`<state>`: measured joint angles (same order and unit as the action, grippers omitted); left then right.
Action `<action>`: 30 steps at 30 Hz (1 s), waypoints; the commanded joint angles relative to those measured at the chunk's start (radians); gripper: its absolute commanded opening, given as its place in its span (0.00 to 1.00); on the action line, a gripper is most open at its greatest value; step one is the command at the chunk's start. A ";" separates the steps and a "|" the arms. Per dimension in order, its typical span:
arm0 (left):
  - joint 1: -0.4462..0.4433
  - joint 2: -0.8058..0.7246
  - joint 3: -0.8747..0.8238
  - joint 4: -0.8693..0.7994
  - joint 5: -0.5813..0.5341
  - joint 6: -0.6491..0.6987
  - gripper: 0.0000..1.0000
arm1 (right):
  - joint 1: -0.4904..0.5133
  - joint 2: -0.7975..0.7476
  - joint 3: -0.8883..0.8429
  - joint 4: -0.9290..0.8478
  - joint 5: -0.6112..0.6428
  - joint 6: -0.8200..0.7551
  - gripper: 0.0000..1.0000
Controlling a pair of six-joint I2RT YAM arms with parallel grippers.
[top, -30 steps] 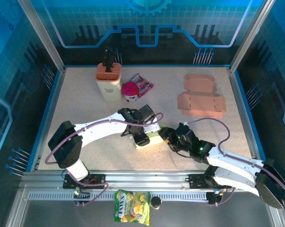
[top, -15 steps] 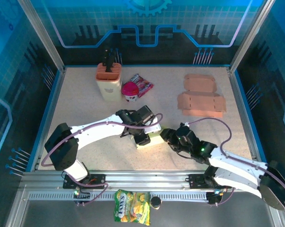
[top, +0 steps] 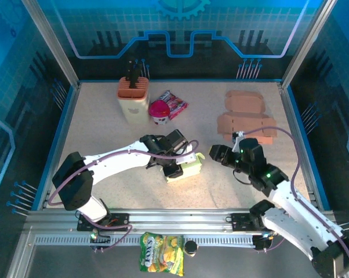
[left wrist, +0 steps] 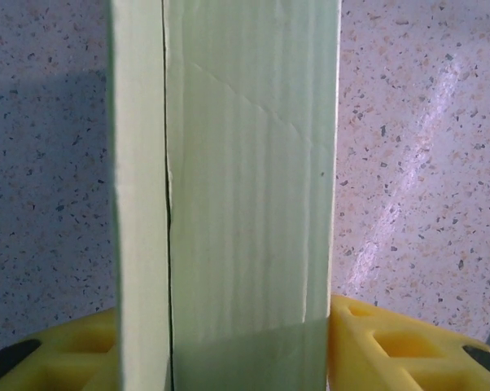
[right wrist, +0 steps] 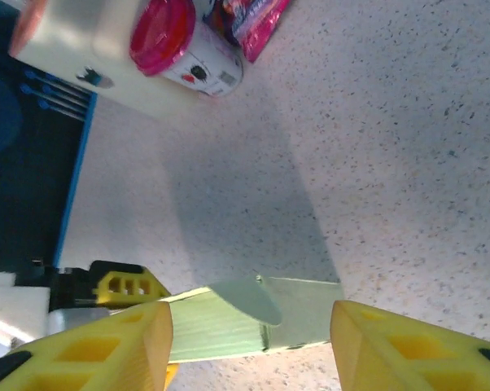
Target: Fold the paper box
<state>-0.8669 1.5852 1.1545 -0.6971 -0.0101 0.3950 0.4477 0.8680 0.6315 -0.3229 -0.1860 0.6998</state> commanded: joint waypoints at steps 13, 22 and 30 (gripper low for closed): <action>-0.003 -0.021 -0.016 0.012 -0.002 0.028 0.48 | 0.057 0.185 0.083 -0.047 -0.051 -0.280 0.58; -0.003 -0.017 -0.013 0.010 -0.004 0.029 0.48 | 0.087 0.255 0.126 -0.042 -0.032 -0.306 0.52; -0.004 -0.010 -0.003 0.007 -0.007 0.028 0.48 | 0.114 0.264 0.149 -0.063 0.008 -0.317 0.37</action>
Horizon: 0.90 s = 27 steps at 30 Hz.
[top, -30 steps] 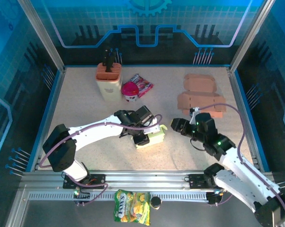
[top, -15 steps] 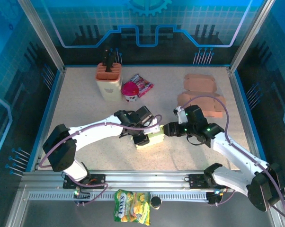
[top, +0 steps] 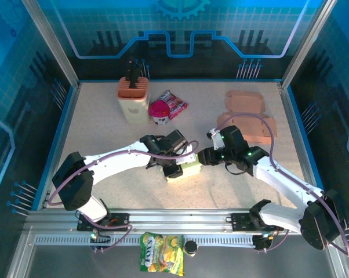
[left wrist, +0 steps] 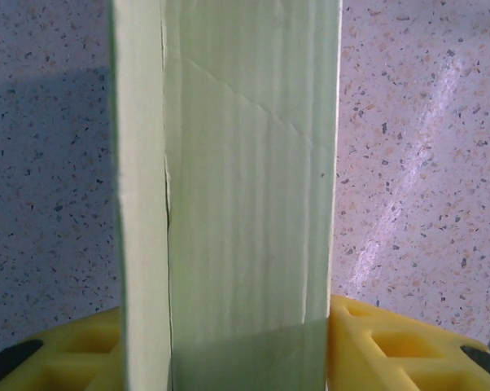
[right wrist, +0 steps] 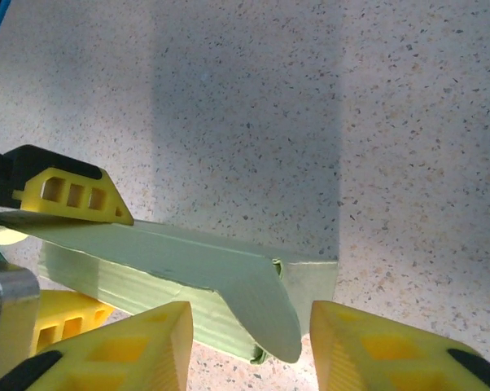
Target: Fold the paper box
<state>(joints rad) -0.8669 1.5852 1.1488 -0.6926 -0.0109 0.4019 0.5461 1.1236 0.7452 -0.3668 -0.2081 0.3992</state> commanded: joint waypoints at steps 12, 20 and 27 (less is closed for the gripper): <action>-0.003 -0.003 0.009 0.000 -0.011 0.018 0.48 | 0.059 0.021 0.043 -0.041 0.099 -0.022 0.25; -0.004 -0.003 0.007 -0.002 -0.016 0.018 0.48 | 0.112 0.028 0.062 -0.076 0.199 -0.025 0.16; -0.003 -0.006 0.009 0.000 -0.018 0.018 0.48 | 0.147 0.035 0.068 -0.090 0.270 -0.015 0.07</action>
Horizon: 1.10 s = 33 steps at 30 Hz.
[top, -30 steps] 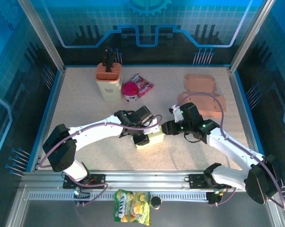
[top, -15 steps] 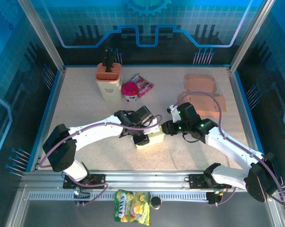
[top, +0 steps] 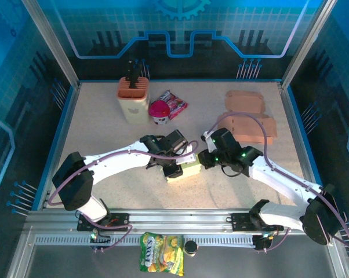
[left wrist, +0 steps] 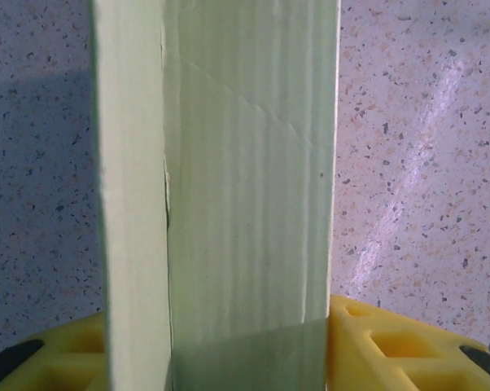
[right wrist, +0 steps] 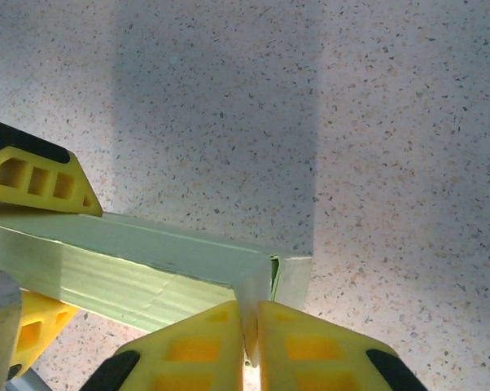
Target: Fold the paper box
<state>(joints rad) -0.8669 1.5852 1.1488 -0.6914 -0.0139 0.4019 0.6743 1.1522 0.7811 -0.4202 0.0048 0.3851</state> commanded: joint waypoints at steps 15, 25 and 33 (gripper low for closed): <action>0.002 -0.003 -0.006 0.032 -0.032 0.000 0.49 | 0.156 0.012 -0.005 -0.018 0.289 0.092 0.00; 0.001 -0.104 -0.062 0.102 -0.011 -0.070 0.64 | 0.187 -0.001 -0.014 -0.017 0.343 0.126 0.00; 0.000 -0.185 -0.126 0.158 -0.001 -0.135 0.67 | 0.227 0.012 0.001 -0.029 0.394 0.164 0.00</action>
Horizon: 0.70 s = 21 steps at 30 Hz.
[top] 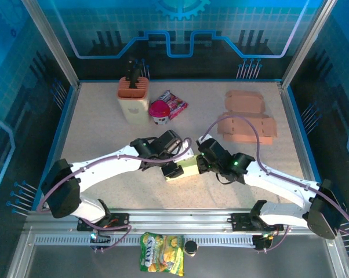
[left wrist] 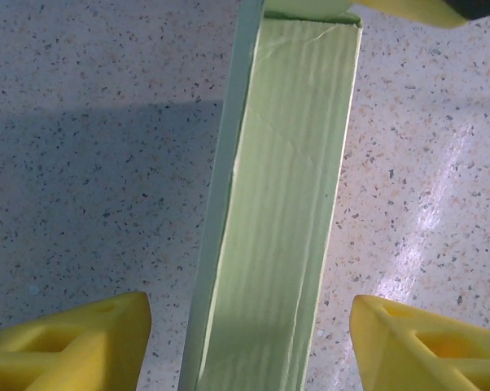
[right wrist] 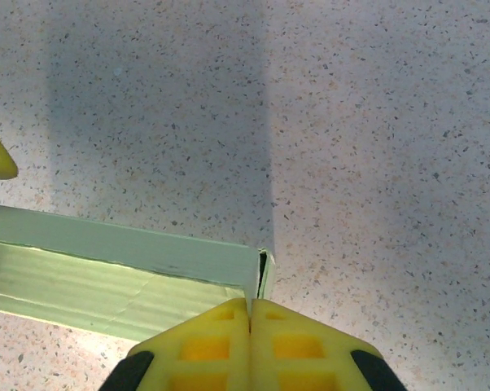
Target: Fold the paper box
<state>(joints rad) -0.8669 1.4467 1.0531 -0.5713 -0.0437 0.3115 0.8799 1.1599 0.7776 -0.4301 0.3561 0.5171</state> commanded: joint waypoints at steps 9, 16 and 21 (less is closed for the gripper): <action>-0.023 -0.169 -0.041 -0.049 -0.267 -0.297 0.60 | 0.041 0.019 0.015 -0.051 0.085 0.101 0.00; -0.030 -0.306 -0.114 -0.189 -0.303 -0.592 0.53 | 0.057 0.035 0.045 -0.087 0.098 0.136 0.00; -0.032 -0.349 -0.163 -0.117 -0.247 -0.604 0.51 | 0.060 0.041 0.064 -0.108 0.097 0.148 0.00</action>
<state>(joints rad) -0.8932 1.1168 0.9073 -0.6926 -0.3161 -0.2264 0.9241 1.1915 0.8135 -0.4881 0.4324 0.6365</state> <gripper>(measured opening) 0.511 0.041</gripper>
